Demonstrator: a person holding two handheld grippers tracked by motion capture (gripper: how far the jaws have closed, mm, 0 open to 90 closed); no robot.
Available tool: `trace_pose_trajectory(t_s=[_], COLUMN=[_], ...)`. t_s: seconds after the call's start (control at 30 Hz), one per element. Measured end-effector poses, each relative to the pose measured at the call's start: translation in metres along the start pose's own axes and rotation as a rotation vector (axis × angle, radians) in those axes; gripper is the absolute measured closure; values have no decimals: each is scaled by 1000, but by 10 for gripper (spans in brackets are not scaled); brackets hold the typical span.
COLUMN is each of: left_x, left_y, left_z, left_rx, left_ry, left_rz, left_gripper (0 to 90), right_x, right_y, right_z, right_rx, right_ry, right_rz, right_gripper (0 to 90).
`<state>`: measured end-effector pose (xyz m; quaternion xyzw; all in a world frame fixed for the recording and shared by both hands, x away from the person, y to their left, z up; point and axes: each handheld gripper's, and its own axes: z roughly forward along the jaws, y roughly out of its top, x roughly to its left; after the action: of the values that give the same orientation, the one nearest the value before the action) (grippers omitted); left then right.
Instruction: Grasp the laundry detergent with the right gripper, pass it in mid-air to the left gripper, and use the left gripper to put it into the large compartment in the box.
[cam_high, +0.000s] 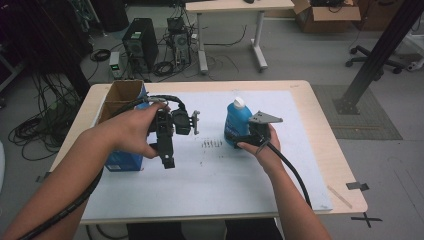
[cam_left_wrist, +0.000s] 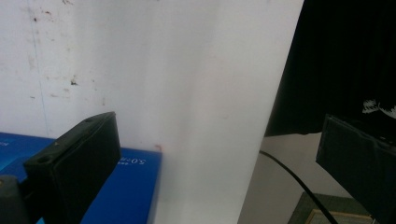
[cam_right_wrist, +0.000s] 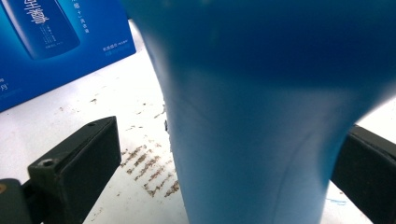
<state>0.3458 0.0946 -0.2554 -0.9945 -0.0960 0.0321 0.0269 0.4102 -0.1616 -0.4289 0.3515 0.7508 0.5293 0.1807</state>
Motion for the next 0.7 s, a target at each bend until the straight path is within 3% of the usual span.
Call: trace_pose_trajectory(t_s=[0.17, 0.2, 0.7], left_x=[0, 0, 1], left_y=[-1, -1, -3], left_z=[0, 0, 2], left_rx=[-1, -3, -3], left_ry=[1, 2, 0], left_rz=[3, 3, -3], left_gripper=[3, 3, 3], right_x=[1, 1, -1], right_y=[-2, -3, -6], right_z=[1, 1, 2], right_rx=[5, 7, -3], right_ry=[-18, -8, -14], right_rz=[-6, -7, -16], right_gripper=[56, 148, 232])
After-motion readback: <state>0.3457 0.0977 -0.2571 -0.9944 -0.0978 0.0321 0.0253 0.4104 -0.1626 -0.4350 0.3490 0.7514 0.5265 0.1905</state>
